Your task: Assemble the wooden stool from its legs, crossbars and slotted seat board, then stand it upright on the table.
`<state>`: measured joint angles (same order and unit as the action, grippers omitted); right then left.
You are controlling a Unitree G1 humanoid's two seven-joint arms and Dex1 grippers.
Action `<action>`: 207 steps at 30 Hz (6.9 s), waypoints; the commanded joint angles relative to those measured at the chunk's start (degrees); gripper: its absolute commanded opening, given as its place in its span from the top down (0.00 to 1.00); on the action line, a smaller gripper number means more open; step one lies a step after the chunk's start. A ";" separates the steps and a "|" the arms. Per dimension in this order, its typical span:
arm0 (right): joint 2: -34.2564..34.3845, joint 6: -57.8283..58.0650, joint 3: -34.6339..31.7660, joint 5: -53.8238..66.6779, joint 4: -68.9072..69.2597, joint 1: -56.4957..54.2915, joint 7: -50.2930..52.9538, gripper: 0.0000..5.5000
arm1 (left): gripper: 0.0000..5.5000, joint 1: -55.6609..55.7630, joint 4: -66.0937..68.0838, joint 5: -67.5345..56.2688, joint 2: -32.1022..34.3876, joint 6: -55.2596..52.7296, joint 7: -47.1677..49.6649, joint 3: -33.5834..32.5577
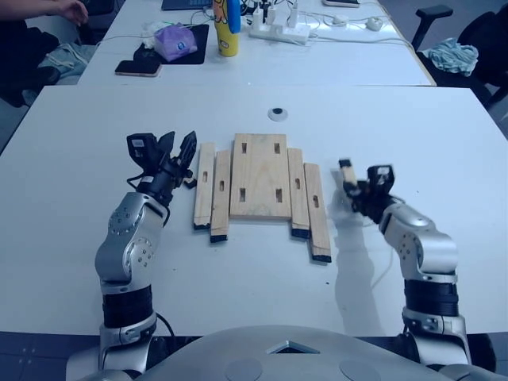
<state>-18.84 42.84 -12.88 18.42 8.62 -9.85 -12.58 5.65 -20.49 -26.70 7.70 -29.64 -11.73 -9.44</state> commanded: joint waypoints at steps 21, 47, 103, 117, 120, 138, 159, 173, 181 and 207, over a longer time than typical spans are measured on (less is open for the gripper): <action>8.99 -23.20 23.74 -6.27 9.74 -2.49 -8.30 0.76 | 0.53 13.33 -1.34 -29.87 -9.08 -17.05 13.81 -2.65; 9.63 -24.68 26.74 -6.00 11.27 -1.26 -11.14 0.76 | 0.62 12.99 1.28 -34.84 -7.31 -19.15 14.91 -1.74; 8.19 -14.57 12.71 4.27 -4.67 -7.93 -13.19 0.61 | 0.92 -8.68 4.01 -8.53 -14.10 18.09 11.23 4.23; 8.85 -14.67 13.58 3.96 -5.81 -8.98 -13.58 0.61 | 0.92 -6.60 8.45 -8.31 -14.01 18.87 11.09 5.05; 9.12 -14.73 13.58 3.97 -6.17 -9.41 -13.55 0.61 | 0.92 -5.46 9.82 -7.74 -14.15 19.30 11.34 5.28; 10.01 -14.88 14.03 3.39 -6.42 -9.88 -12.92 0.61 | 0.92 -2.60 12.44 -2.91 -15.73 16.47 20.16 7.00; 7.63 -14.22 19.31 -1.52 2.42 -3.37 -11.81 0.61 | 0.92 -14.34 1.61 18.58 -7.83 5.58 28.95 25.09; 7.09 -15.41 21.15 -4.46 4.38 -1.90 -11.46 0.61 | 0.92 -21.52 -1.21 24.32 -4.10 5.39 20.57 26.83; 7.76 -15.90 21.16 -5.10 3.55 -2.48 -10.70 0.61 | 0.92 -15.86 -0.17 21.99 -6.12 2.47 17.24 23.07; 7.36 -18.92 23.30 -8.97 3.30 -1.82 -11.30 0.61 | 0.92 -18.60 1.62 31.74 -4.65 -0.04 14.92 28.48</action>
<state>-11.00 24.46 9.88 9.88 11.33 -11.97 -23.67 -7.12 -26.10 4.65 1.19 -22.21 4.82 17.62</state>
